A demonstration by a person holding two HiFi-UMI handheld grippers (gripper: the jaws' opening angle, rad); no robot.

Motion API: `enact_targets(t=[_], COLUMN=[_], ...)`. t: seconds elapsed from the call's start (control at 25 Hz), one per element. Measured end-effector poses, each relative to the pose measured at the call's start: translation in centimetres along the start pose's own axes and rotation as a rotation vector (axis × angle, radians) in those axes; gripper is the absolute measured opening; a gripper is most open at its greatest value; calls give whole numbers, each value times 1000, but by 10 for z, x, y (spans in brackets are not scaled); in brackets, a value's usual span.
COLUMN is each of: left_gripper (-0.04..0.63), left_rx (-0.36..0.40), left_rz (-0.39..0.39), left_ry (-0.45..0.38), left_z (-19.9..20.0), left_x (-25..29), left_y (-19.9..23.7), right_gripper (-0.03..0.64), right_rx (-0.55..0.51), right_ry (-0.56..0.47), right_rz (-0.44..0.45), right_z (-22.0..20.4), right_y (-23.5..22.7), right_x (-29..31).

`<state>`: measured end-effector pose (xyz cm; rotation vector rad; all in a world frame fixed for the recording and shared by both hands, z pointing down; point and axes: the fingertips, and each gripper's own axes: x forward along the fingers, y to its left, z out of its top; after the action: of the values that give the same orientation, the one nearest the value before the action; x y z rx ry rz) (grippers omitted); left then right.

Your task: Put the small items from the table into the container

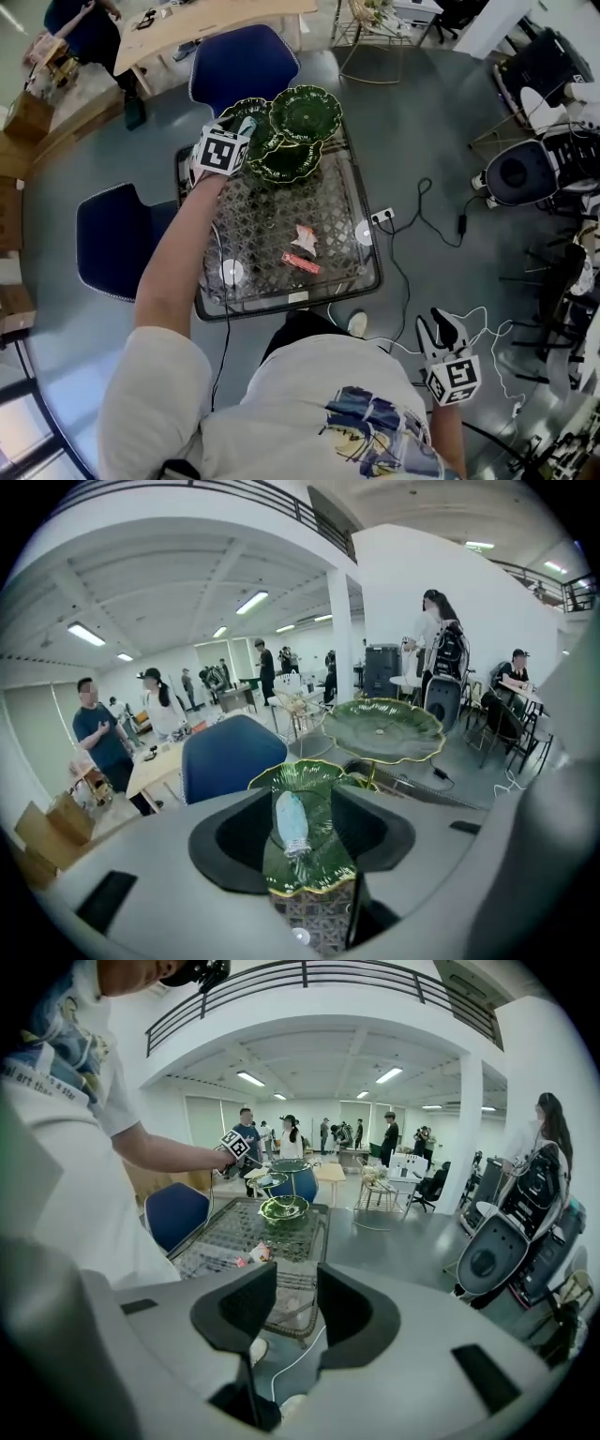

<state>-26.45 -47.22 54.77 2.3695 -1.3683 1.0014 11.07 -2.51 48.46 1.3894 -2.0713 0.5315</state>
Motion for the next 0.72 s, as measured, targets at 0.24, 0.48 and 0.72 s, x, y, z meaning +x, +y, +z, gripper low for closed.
enact_targets(t=[0.24,0.48,0.72], left_gripper=[186,184,183], left_rx=[-103,-221,-307], left_rz=[-5,-6,-15], left_ry=[-119,-127,-130], left_z=[-8,-59,-83], left_x=[-96,-174,-233], left_y=[-52,-135,-223], right_gripper=[135,135,135], right_rx=[-58,-148,-219], right_ry=[-32,-87,-125], right_rz=[110,243,354], right_z=[2,4,1], right_y=[-9,-12,-13], right_x=[5,9,1])
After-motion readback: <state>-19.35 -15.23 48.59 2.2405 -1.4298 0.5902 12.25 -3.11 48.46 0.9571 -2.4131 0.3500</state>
